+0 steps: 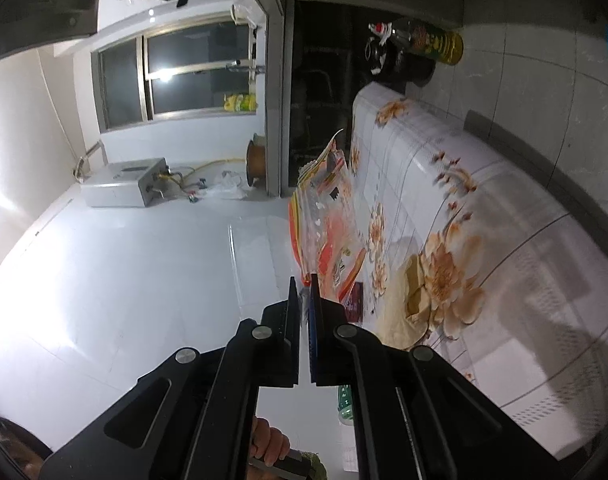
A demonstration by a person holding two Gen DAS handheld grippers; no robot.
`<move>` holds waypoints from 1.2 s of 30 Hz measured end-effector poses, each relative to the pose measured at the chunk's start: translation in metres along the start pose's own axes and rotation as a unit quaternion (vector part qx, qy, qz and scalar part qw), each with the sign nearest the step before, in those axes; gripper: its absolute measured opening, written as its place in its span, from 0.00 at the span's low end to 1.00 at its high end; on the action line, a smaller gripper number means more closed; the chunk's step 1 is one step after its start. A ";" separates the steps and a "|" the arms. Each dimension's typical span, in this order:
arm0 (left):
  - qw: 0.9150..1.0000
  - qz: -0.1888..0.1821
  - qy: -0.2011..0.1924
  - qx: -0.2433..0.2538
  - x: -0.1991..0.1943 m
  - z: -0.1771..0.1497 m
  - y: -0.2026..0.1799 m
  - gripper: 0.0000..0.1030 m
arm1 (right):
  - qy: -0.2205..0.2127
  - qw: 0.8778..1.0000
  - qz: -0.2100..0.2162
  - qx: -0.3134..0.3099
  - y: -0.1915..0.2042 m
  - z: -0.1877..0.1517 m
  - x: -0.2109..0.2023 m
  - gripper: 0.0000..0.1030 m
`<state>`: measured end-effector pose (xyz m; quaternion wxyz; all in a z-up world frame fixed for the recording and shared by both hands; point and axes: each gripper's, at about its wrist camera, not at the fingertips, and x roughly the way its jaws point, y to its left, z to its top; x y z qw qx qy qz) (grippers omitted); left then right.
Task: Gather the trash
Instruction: 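Carry the container and bag over the blue basket and open both tools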
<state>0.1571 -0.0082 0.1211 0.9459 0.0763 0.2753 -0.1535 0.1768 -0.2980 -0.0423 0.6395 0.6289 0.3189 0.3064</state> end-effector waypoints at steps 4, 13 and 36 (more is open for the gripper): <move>0.999 -0.033 0.004 0.008 0.012 0.012 -0.027 0.02 | -0.032 0.999 -0.001 0.003 -0.005 0.010 -0.034 0.04; 0.985 -0.151 0.074 0.026 0.083 0.028 -0.114 0.02 | -0.168 0.985 -0.036 0.034 -0.046 0.037 -0.157 0.04; 0.904 -0.244 0.348 0.043 0.324 -0.055 -0.319 0.32 | -0.267 0.910 -0.232 0.217 -0.282 0.094 -0.236 0.39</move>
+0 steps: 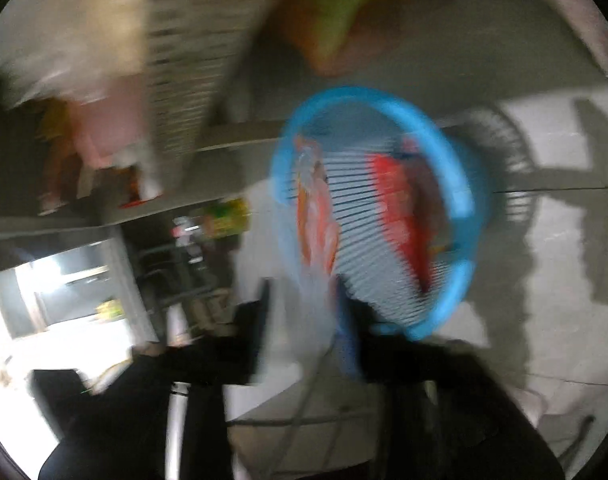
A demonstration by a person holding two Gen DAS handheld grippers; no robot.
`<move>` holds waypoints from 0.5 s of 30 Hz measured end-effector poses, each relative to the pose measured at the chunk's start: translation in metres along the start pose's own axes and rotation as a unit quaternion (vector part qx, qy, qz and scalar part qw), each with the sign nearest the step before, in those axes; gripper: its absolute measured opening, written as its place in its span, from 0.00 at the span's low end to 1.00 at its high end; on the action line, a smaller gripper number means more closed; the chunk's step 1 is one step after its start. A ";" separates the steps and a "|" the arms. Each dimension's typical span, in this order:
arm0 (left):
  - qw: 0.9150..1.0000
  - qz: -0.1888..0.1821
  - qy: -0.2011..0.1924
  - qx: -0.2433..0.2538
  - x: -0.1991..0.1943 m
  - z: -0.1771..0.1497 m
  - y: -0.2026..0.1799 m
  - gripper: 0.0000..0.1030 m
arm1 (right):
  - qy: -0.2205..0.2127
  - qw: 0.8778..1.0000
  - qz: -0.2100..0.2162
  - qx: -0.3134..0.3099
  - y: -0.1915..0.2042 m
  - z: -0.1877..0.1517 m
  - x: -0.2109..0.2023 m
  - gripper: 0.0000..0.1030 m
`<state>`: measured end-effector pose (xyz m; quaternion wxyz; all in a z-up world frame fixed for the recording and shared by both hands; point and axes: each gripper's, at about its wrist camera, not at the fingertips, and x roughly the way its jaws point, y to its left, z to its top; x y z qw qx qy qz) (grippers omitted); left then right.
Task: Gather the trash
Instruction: 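Carry the container and bag over the blue basket and open both tools, then return both tools to the table and grasp the blue toothpaste box with the right tool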
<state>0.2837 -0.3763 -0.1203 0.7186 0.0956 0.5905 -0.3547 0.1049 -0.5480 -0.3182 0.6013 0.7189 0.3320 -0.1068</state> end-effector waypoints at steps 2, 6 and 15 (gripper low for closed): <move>1.000 -0.015 0.001 -0.011 -0.006 -0.002 0.005 0.34 | -0.005 1.000 -0.007 -0.002 -0.007 -0.001 -0.002 0.39; 1.000 -0.009 -0.020 0.009 -0.030 -0.012 0.001 0.42 | -0.013 1.000 -0.007 -0.001 -0.018 -0.008 -0.014 0.45; 0.997 -0.006 -0.073 0.038 -0.109 -0.053 -0.010 0.59 | -0.028 0.996 0.005 -0.087 0.017 -0.039 -0.072 0.58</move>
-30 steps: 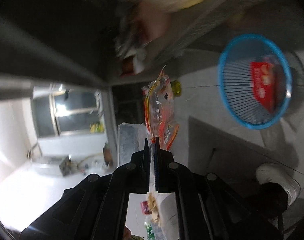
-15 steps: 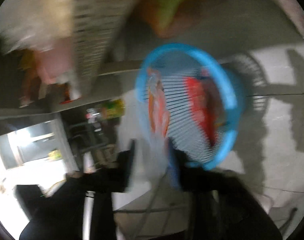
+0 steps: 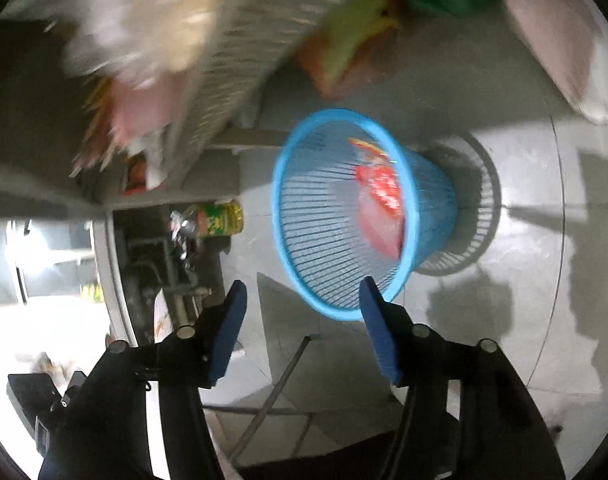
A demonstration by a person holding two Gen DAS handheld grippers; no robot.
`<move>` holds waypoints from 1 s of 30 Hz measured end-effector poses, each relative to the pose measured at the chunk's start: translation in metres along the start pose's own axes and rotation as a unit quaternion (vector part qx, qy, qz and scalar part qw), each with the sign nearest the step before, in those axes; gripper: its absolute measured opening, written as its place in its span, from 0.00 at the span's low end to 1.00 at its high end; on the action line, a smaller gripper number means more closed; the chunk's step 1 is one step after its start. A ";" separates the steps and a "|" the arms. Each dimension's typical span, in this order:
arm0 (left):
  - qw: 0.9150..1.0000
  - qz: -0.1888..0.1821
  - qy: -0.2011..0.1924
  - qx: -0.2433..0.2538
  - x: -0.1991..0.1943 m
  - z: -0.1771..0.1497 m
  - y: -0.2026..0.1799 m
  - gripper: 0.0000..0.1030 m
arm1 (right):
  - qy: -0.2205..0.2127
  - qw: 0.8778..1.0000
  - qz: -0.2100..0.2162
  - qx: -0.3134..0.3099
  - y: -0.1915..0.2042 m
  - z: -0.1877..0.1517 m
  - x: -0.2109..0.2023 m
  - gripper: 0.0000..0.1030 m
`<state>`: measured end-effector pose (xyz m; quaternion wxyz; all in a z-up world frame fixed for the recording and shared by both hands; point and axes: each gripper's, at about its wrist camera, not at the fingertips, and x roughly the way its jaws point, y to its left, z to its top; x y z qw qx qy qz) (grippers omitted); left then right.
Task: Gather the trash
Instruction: 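Return both tools to the table and grasp the blue toothpaste box with the right tool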
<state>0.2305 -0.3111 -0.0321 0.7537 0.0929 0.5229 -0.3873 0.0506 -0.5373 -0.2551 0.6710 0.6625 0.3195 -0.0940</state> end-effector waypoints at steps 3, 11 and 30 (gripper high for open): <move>0.999 0.008 -0.038 0.000 -0.050 -0.024 0.001 0.62 | -0.001 0.997 0.000 -0.071 0.042 -0.014 -0.018 0.61; 0.984 0.081 -0.147 -0.058 -0.171 -0.110 0.043 0.67 | 0.025 0.960 0.038 -0.275 0.175 -0.081 -0.037 0.66; 0.858 0.244 -0.255 -0.375 -0.336 -0.337 0.231 0.67 | 0.345 0.681 0.054 -0.644 0.310 -0.448 0.062 0.67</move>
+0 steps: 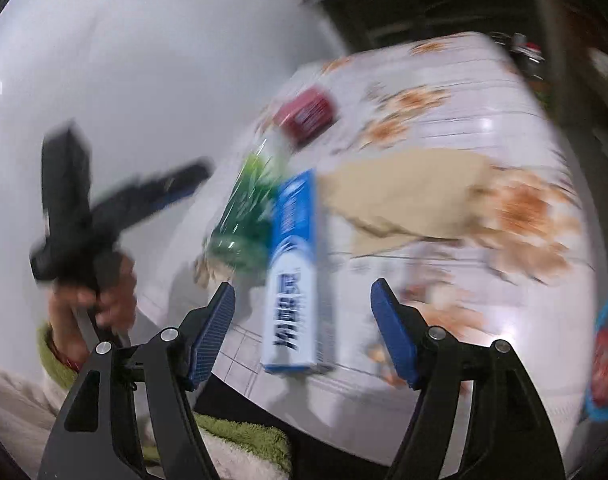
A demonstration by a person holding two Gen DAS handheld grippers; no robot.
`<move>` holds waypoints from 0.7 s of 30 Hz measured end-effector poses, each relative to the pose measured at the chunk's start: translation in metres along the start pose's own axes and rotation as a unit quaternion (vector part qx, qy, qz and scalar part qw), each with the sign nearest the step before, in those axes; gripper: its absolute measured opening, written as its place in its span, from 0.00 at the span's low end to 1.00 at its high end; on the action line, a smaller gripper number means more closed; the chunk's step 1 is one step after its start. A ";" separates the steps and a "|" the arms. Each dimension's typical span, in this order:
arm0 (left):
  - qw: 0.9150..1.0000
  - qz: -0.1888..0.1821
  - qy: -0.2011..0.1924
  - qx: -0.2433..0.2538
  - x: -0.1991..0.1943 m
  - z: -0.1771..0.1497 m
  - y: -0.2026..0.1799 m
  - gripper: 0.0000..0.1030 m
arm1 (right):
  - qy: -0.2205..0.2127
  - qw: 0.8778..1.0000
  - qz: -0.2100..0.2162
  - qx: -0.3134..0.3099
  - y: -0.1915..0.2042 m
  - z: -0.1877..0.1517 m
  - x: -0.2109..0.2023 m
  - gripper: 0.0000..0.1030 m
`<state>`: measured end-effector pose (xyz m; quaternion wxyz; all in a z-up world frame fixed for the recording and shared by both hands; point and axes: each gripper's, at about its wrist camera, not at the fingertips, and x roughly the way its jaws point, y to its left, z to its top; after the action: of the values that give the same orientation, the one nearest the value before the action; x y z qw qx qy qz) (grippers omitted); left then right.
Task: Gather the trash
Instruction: 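Return both tools to the table and grasp the blue toothpaste box with the right tool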
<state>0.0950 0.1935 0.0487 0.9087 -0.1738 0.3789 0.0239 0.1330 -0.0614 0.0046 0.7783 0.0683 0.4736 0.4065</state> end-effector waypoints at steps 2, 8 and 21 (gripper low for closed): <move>1.000 0.007 0.016 -0.023 0.017 0.003 0.014 0.67 | 0.025 0.999 -0.006 -0.018 0.015 0.004 0.018 0.67; 0.998 0.017 0.035 -0.055 0.040 -0.005 0.027 0.67 | 0.066 0.995 -0.039 -0.057 0.035 0.012 0.051 0.67; 0.998 0.032 0.001 -0.050 0.031 -0.005 0.038 0.67 | 0.102 0.981 -0.113 -0.122 0.042 0.020 0.097 0.49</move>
<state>0.1073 0.2245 0.0127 0.8971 -0.2069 0.3838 0.0716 0.1459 0.0392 -0.0300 0.7691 -0.1230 0.5021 0.3759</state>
